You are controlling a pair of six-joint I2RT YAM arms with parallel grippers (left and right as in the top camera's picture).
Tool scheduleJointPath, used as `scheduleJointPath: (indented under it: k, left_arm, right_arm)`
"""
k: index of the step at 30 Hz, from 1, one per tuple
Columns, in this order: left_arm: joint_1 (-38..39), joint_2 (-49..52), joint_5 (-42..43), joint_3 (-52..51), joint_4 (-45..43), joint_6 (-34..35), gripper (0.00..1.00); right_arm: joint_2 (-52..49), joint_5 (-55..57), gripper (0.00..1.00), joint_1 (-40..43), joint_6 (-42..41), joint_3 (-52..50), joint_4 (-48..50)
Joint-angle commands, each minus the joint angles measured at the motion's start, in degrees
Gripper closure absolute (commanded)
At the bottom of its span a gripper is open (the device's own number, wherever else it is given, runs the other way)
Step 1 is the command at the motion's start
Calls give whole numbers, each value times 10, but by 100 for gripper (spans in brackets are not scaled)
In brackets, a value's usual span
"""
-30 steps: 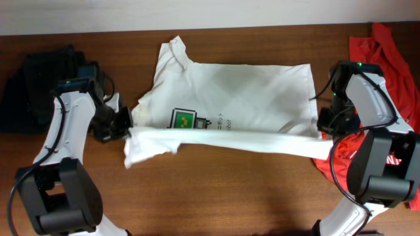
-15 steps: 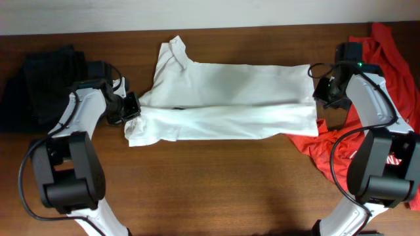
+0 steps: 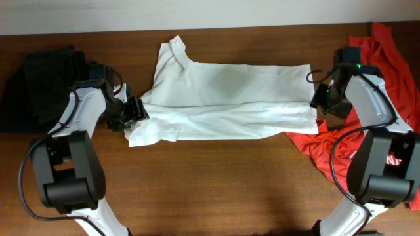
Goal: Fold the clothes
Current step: 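Release the T-shirt and lift both grippers away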
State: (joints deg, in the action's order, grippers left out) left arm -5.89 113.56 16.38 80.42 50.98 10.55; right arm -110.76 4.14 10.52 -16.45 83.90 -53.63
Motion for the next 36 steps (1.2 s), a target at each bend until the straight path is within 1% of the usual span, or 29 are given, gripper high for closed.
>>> scheduleJointPath:
  k: [1, 3, 4, 6, 8, 11, 14, 16, 17, 18, 20, 22, 24, 25, 27, 28, 30, 31, 36]
  left_arm:
    - [26, -42, 18, 17, 12, -27, 32]
    - [44, -42, 6, 16, 19, -31, 32]
    - [52, -42, -10, 14, 22, -31, 32]
    - [62, -42, -34, 14, 30, -31, 32]
    - [70, -42, -60, 14, 38, -31, 32]
    - [71, -42, -62, 14, 42, -31, 32]
    - [71, -42, -62, 14, 42, -31, 32]
    - [71, -42, -62, 14, 44, -31, 32]
    - [71, -42, -62, 14, 47, -31, 32]
    - [71, -42, -62, 14, 50, -31, 32]
    - [71, -42, -62, 14, 53, -31, 32]
    - [71, -42, -62, 14, 54, -31, 32]
    - [71, -42, -62, 14, 57, -31, 31]
    - [71, -42, -62, 14, 57, -31, 31]
    - [71, -42, -61, 14, 59, -31, 30]
    - [71, -42, -61, 14, 59, -31, 30]
    - [71, -44, -62, 18, 59, -41, 28]
    - [70, -49, -70, 28, 64, -42, 28]
    - [73, -82, -73, 70, 78, -42, 27]
  right_arm:
    - [11, 64, 47, 14, -27, -38, -4]
    - [9, 68, 51, 31, -58, -52, -6]
    - [9, 66, 51, 40, -67, -56, -6]
    - [8, 47, 54, 57, -68, -63, -5]
    - [8, 16, 57, 77, -52, -76, 0]
    - [7, -14, 57, 94, -21, -99, 1]
    - [7, -5, 57, 95, 10, -146, 4]
    - [7, 34, 57, 97, 8, -183, 3]
    - [7, 73, 57, 106, -32, -214, 5]
    - [7, 93, 57, 114, -56, -228, 5]
    - [7, 120, 57, 137, -87, -245, 2]
    - [8, 148, 57, 173, -122, -242, -21]
    - [11, 144, 57, 215, -162, -223, -49]
    - [14, 120, 57, 235, -162, -207, -59]
    - [21, 65, 56, 255, -138, -179, -69]
    - [26, 23, 56, 260, -109, -164, -69]
    - [37, -39, 51, 257, -59, -134, -73]
    - [48, -67, 48, 249, -33, -115, -80]
    - [86, -122, 39, 212, 32, -46, -110]
